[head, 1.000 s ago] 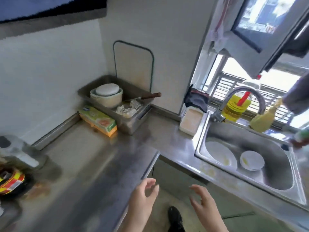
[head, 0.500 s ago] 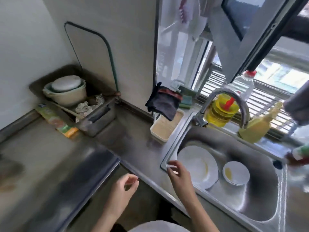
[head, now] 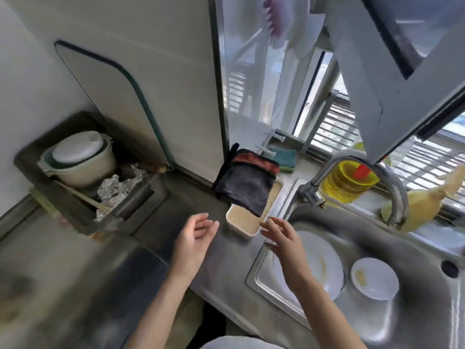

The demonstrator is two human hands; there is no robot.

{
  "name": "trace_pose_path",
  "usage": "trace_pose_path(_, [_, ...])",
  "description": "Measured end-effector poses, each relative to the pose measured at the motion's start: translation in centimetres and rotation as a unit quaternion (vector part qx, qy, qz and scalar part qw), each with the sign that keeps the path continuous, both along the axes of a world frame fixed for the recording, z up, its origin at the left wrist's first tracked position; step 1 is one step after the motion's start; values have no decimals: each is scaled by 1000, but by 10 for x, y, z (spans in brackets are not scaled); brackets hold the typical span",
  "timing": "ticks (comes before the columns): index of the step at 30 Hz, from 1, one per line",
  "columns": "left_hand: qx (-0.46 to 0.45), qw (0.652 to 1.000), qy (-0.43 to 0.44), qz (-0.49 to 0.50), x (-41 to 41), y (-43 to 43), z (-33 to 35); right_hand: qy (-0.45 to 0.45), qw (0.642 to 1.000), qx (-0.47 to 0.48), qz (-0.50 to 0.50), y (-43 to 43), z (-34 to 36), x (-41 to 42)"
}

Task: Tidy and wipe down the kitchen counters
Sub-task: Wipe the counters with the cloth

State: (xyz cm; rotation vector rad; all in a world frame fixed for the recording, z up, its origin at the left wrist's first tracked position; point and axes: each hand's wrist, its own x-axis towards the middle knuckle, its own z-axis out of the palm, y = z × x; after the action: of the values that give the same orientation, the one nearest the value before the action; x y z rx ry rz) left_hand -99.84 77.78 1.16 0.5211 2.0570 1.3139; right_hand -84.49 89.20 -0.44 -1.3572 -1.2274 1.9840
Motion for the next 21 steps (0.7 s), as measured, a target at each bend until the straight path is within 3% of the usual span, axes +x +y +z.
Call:
trace_pose_path(2, [16, 1000, -3, -21, -13, 19, 7, 40, 996, -77, -21, 12, 12, -19])
trace_pose_path(4, [31, 999, -12, -40, -19, 28, 13, 59, 994, -88, -40, 16, 24, -35])
trace_pose_path(6, [46, 997, -30, -52, -22, 30, 16, 66, 994, -13, -83, 16, 36, -42])
trace_pose_path(9, [55, 996, -52, -51, -23, 27, 27, 131, 984, 93, -71, 9, 59, -36])
trace_pose_path(15, [89, 983, -132, -88, -13, 26, 59, 267, 958, -25, -101, -19, 86, 3])
trace_pose_path(17, [62, 954, -255, -143, -9, 31, 60, 294, 944, -52, -141, -32, 83, 15])
trace_pose_path(19, [23, 883, -405, -235, -1, 38, 59, 298, 933, -65, -194, -45, 79, 31])
trace_pose_path(21, [-24, 825, -462, -324, 13, 46, 55, 261, 932, -57, -244, -58, 77, 49])
